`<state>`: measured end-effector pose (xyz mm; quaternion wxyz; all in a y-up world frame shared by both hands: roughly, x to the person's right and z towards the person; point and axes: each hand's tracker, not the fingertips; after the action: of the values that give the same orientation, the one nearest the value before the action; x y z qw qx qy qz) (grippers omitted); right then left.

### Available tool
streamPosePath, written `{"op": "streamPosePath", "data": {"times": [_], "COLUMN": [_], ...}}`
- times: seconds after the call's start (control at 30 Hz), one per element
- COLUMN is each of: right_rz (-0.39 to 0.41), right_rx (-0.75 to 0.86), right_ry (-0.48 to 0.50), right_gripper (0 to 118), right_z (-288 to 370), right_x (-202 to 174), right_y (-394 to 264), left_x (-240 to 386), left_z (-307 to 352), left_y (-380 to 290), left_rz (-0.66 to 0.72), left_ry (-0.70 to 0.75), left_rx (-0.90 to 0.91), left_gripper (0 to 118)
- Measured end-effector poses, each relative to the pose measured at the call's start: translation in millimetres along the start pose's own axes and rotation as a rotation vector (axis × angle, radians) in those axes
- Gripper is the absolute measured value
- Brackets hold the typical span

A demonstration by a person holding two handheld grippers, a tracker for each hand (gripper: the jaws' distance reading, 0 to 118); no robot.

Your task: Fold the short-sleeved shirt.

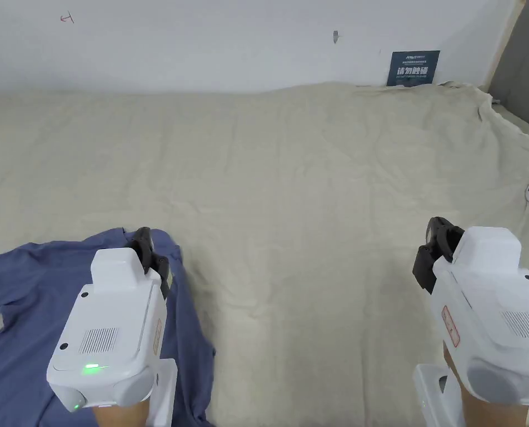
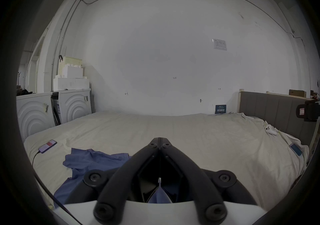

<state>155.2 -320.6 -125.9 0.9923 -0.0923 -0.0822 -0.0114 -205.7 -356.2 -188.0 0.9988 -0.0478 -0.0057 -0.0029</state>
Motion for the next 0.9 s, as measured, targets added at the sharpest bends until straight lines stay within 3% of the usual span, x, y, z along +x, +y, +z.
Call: {"op": "streamPosePath", "data": {"times": [0.27,0.37,0.4,0.47,0.53,0.63,0.7,0.73,0.8,0.87,0.9], "right_rz": [0.021,0.063,0.126,0.327,0.587,0.890,1.037,1.057,1.010,0.872,0.766], "right_rx": [0.012,0.020,0.025,0.062,0.126,0.267,0.335,0.347,0.323,0.267,0.241], "right_ry": [-0.001,-0.014,-0.035,-0.096,-0.175,-0.286,-0.309,-0.307,-0.278,-0.252,-0.223], "right_gripper": [0,0,0,0,0,0,0,0,0,0,0], "right_z": [2,3,4,7,10,14,13,14,15,16,17], "right_x": [-2,-5,-10,-24,-43,-61,-65,-63,-59,-54,-48], "right_y": [4,6,7,8,5,-8,-16,-19,-18,-10,-4], "left_x": [2,1,1,-6,-22,-52,-63,-65,-60,-55,-48], "left_z": [2,3,3,3,5,5,3,3,8,9,10], "left_y": [3,5,7,13,21,4,-12,-19,-15,0,11], "left_rz": [-0.011,-0.007,0.013,0.188,0.573,1.135,1.406,1.488,1.445,1.228,1.052], "left_ry": [-0.006,-0.005,-0.006,-0.049,-0.170,-0.319,-0.429,-0.441,-0.398,-0.318,-0.262], "left_rx": [0.008,0.006,-0.001,-0.031,-0.062,-0.032,-0.013,-0.002,-0.003,-0.037,-0.056], "left_gripper": [0,0,0,0,0,0,0,0,0,0,0]}}
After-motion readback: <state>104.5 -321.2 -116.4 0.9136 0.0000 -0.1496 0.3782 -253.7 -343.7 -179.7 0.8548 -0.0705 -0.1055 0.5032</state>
